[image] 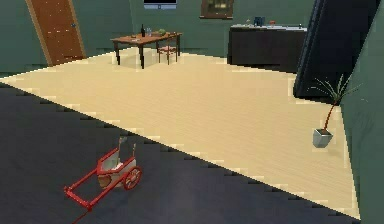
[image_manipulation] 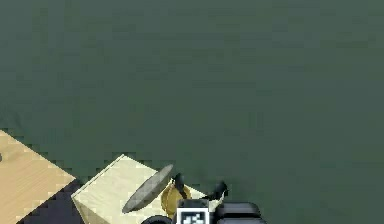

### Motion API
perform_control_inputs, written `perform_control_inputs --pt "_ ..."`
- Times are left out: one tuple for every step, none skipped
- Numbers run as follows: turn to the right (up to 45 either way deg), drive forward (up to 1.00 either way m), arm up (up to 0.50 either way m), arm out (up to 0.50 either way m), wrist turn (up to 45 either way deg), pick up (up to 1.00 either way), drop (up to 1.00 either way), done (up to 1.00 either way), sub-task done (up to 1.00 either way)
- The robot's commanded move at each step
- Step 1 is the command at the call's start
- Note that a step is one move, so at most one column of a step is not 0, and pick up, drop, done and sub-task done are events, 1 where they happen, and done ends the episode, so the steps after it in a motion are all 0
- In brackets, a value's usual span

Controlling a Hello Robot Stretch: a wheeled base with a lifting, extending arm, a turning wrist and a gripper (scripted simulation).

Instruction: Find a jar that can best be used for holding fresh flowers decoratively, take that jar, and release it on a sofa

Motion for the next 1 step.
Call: perform_control_inputs --pt "0.0 0.0 -0.3 0.0 0.0 0.0 0.0 0.0 0.0"
